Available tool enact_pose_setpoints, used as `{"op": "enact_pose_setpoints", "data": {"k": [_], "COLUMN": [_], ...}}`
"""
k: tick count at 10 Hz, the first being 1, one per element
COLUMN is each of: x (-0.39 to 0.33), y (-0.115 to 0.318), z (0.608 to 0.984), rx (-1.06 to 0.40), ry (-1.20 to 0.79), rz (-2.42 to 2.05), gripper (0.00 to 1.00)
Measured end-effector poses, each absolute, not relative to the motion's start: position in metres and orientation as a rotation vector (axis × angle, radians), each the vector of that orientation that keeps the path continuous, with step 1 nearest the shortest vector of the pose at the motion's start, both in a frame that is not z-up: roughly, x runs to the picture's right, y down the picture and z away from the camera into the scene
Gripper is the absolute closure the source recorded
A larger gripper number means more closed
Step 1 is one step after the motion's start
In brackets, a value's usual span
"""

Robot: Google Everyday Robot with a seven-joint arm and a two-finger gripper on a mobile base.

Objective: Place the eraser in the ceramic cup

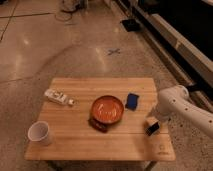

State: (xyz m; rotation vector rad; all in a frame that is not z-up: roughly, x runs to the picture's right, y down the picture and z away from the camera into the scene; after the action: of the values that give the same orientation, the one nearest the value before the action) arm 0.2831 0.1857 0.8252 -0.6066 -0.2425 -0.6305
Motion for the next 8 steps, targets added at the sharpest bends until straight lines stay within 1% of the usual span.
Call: {"op": "enact_pose_setpoints", "data": {"k": [1, 2, 3, 4, 6, 7, 8], "x": [0.283, 0.283, 0.281, 0.279, 0.27, 0.264, 0.261], "y": [0.187, 0.19, 0.193, 0.198, 0.204, 0.207, 0.206], "z": [0.826, 0.825, 0.824, 0.821, 0.814, 0.808, 0.806], "rx": [-0.615, -0.627, -0.64, -0.664, -0.715, -0.771, -0.797], "ry": [-0.239, -0.234, -0.232, -0.225, -0.217, -0.195, -0.178], "rz": [-0.635, -0.632, -0.625, -0.604, -0.537, -0.447, -0.401], "gripper": [0.35, 0.37, 0.45, 0.57, 0.77, 0.85, 0.86]}}
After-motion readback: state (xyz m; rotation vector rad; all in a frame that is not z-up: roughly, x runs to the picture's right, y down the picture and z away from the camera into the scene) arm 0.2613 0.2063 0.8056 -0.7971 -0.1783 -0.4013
